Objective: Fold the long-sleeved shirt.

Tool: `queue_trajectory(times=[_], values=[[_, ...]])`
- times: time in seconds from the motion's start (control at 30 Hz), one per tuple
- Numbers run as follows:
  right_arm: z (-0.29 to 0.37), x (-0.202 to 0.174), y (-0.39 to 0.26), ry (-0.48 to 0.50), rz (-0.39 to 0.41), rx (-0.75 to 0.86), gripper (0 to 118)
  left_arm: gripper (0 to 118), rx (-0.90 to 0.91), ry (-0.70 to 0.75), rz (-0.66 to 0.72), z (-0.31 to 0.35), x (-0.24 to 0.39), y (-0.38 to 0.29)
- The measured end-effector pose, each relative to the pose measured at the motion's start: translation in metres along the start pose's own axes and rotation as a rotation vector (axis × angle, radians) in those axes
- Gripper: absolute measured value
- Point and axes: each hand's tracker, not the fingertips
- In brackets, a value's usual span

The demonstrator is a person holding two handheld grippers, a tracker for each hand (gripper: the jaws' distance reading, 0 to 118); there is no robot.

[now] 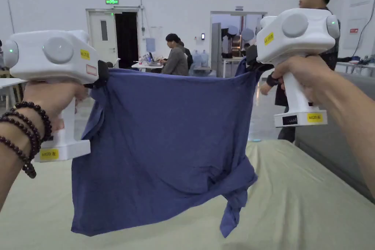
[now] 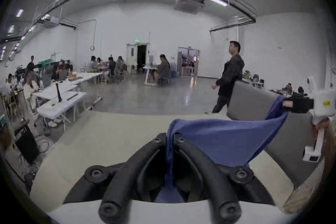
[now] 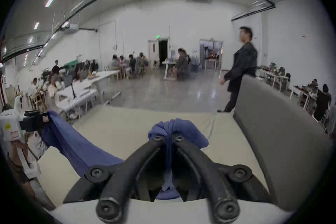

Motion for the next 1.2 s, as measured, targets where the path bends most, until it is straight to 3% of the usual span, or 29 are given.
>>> queue_trajectory(times=[0.17, 0.27, 0.37, 0.47, 0.67, 0.83, 0.97, 1.2], values=[[0.005, 0.008, 0.039, -0.028, -0.03, 0.098, 0, 0, 0.038, 0.019, -0.007, 0.0, 0.007, 0.041], [0.004, 0.012, 0.042, -0.01, -0.111, 0.11, 1, 0, 0.052, 0.024, 0.007, -0.001, 0.008, 0.04], [-0.008, 0.012, 0.024, -0.013, -0.107, 0.089, 1, 0, 0.0, 0.02, 0.006, -0.011, 0.005, 0.021], [-0.034, 0.013, -0.02, -0.027, -0.09, -0.003, 1, 0, -0.049, 0.033, -0.004, -0.027, 0.0, -0.021], [-0.078, 0.014, -0.159, -0.019, -0.169, -0.141, 1, 0, -0.237, 0.015, 0.055, -0.068, -0.018, -0.148], [-0.095, 0.015, -0.238, -0.033, -0.166, -0.265, 1, 0, -0.347, -0.012, 0.126, -0.069, -0.032, -0.225], [-0.056, 0.015, -0.26, -0.004, -0.242, -0.269, 1, 0, -0.346, -0.04, 0.147, -0.036, -0.038, -0.249], [0.069, -0.019, -0.357, -0.018, -0.157, -0.272, 1, 0, -0.384, -0.079, -0.002, 0.066, -0.021, -0.321]])
